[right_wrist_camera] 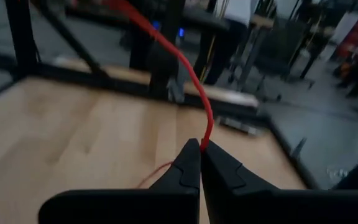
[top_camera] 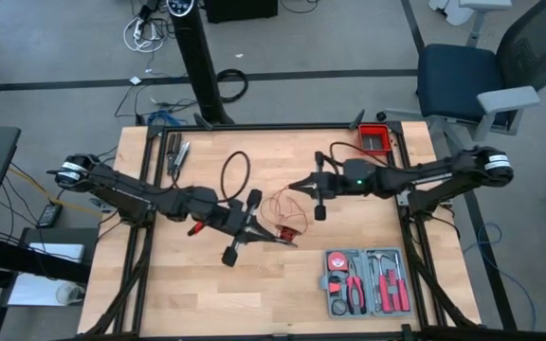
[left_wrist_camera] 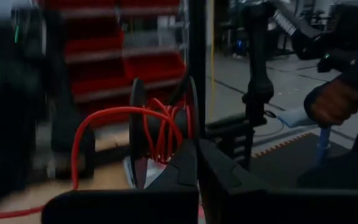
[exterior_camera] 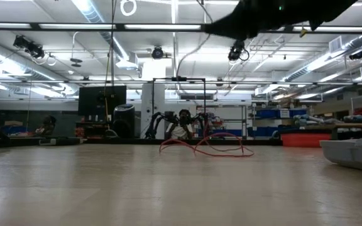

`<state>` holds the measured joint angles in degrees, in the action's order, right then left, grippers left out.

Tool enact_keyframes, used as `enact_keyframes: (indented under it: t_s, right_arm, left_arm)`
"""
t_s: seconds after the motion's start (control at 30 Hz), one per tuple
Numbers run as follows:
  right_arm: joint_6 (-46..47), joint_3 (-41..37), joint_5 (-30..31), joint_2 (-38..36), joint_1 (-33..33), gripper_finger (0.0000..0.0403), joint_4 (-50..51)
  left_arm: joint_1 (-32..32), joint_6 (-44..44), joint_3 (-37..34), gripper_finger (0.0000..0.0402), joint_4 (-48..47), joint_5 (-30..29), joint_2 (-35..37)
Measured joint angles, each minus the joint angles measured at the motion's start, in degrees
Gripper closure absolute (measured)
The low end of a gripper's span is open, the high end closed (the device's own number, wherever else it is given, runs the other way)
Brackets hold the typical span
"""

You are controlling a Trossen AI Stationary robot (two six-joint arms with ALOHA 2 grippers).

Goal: Coil cords
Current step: Uncoil the wire

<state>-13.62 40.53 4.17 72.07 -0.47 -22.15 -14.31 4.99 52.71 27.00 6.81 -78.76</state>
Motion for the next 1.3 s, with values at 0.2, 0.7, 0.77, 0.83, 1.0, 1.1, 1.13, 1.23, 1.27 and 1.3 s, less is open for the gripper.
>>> enact_keyframes:
  t_s: [0.2,0.7,0.77,0.83,1.0,1.1,1.13,1.23,1.27,1.3]
  right_arm:
    - [-0.8,1.1,-10.7,0.4,-1.8,0.0402,14.0]
    - [8.0,1.8,-15.6,-17.8,-2.0,0.0402,44.9]
    - [8.1,1.9,-15.6,-21.5,-1.8,0.0402,45.3]
    - [8.1,1.9,-15.6,-25.1,-1.4,0.0402,45.5]
    - [6.2,1.9,-16.7,-34.5,-1.1,0.0402,43.8]
    - [3.5,1.9,-17.7,-39.3,-1.1,0.0402,40.2]
    - [2.9,1.9,-17.7,-40.5,-1.1,0.0402,38.6]
    - [1.2,1.9,-15.4,-43.2,-1.1,0.0402,33.3]
    - [0.8,1.9,-14.4,-43.7,-1.1,0.0402,31.8]
    - [0.4,1.9,-13.2,-43.9,-1.1,0.0402,30.3]
  left_arm:
    - [-1.2,8.7,0.0,0.0400,5.1,-9.5,0.0]
    - [-1.0,17.4,0.0,0.0400,3.5,-48.1,0.0]
    - [-0.7,17.2,0.0,0.0400,1.7,-49.4,0.0]
    - [-0.7,16.0,0.0,0.0401,-0.8,-50.8,0.0]
    - [-0.7,9.9,0.0,0.0401,-6.9,-52.2,0.0]
    - [-0.7,5.1,0.0,0.0400,-10.0,-51.7,0.0]
    - [-0.7,3.5,0.0,0.0400,-10.8,-50.7,0.0]
    - [-0.7,-0.4,0.0,0.0400,-12.6,-46.2,0.0]
    - [-0.7,-1.5,0.0,0.0400,-12.8,-44.0,0.0]
    - [-0.7,-2.5,0.0,0.0399,-12.7,-41.6,0.0]
